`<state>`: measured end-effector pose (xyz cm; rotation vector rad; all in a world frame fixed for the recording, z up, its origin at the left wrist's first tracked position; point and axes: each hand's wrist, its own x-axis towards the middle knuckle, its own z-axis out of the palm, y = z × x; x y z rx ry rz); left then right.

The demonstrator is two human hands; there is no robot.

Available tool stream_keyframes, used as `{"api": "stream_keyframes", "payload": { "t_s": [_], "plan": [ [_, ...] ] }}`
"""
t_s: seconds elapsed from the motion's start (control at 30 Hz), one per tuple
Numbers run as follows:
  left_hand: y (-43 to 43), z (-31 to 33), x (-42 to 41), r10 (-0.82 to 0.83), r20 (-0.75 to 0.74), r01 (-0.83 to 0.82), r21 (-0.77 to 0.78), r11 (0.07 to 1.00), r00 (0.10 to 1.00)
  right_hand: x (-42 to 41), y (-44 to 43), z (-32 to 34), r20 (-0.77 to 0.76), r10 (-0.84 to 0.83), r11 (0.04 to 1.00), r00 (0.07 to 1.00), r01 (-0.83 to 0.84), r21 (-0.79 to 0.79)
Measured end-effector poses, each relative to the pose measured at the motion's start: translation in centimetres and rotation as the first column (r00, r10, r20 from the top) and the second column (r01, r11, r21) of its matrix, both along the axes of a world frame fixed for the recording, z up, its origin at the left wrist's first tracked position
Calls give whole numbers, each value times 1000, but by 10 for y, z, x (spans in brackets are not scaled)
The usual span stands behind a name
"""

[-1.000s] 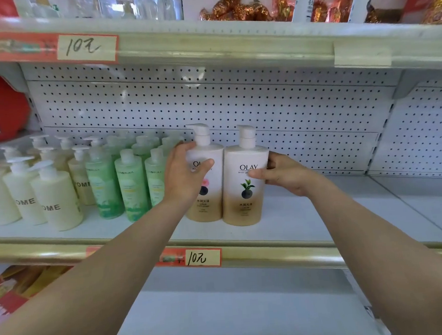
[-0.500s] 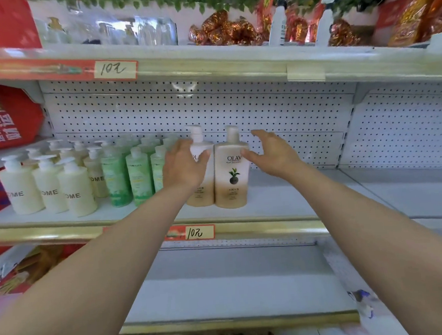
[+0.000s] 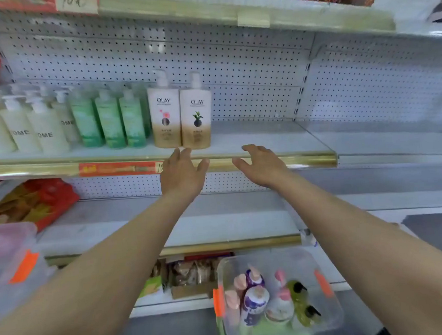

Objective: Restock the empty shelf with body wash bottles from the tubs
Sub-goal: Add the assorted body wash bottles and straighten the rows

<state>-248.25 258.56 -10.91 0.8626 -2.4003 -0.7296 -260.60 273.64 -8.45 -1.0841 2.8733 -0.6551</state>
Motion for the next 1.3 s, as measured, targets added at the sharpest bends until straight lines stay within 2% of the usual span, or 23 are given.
{"api": "stream_keyframes", "payload": {
  "t_s": [0.27, 0.37, 0.47, 0.57, 0.63, 0.77, 0.83, 0.97, 1.13, 1.3],
  "plan": [
    [45, -123, -13, -83, 109, 52, 258, 965, 991, -27, 65, -110, 252, -89, 991, 964, 61, 118],
    [67, -172, -26, -96, 164, 29, 368, 929, 982, -46, 78, -161, 398, -108, 985, 911, 45, 164],
    [91, -213, -36, -68, 230, -65, 524, 850, 971, -60, 93, -203, 532, -128, 977, 837, 14, 214],
    [109, -253, -49, -87, 312, -98, 530, 842, 946, -75, 106, -246, 609, -148, 968, 779, -13, 252],
    [122, -274, -55, -78, 338, -141, 577, 805, 938, -84, 114, -276, 656, -164, 956, 736, -46, 290],
    [147, -319, -48, -52, 352, -232, 713, 662, 935, -85, 125, -321, 728, -155, 941, 668, -124, 314],
    [158, -344, -35, -11, 376, -287, 725, 626, 927, -78, 127, -342, 761, -96, 945, 641, -183, 273],
    [171, -366, -15, 151, 447, -434, 643, 631, 882, -62, 126, -374, 815, -47, 964, 577, -187, 188],
    [174, -383, -13, 132, 456, -428, 644, 634, 880, -55, 120, -397, 824, -46, 987, 564, -102, 125],
    [176, -396, -17, 117, 452, -426, 680, 597, 884, -54, 119, -408, 802, -22, 992, 597, -89, 94]
  ]
}}
